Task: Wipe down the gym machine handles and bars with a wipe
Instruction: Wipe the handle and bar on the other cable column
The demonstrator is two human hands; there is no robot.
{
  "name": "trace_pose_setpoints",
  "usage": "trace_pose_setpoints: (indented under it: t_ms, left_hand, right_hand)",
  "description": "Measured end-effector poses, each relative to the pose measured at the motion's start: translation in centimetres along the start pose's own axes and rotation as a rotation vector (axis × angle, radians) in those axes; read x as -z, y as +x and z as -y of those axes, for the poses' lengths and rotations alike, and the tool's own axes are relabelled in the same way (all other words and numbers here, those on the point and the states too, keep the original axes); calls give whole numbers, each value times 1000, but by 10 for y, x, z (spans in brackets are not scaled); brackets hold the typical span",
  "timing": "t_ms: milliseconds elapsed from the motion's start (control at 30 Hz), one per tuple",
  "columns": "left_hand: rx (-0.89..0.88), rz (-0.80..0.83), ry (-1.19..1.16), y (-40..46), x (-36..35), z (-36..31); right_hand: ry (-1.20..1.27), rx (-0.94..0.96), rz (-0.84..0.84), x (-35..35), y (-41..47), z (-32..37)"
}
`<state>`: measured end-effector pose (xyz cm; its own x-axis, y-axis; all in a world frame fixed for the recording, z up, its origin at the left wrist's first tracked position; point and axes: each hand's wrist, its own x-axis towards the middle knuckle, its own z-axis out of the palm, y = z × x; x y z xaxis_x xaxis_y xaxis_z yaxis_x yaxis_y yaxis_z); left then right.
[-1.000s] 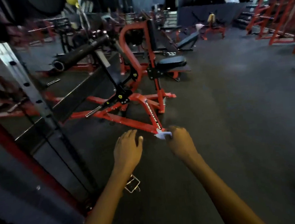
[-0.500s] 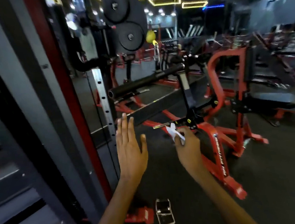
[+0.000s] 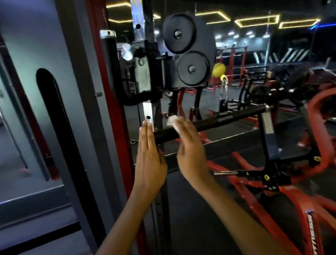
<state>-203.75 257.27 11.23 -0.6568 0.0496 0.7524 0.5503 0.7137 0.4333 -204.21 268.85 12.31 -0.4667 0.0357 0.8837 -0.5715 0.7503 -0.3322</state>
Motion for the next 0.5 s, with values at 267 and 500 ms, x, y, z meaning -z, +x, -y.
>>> trace_pose_setpoints:
  t_ms: [267,500]
  left_hand:
    - [253,75,-160,15,-24,17]
    - [302,31,-84,26,-54,8]
  right_hand:
    - [-349,143,122,4,31,-143]
    - [-196,230,120,-42,7,-103]
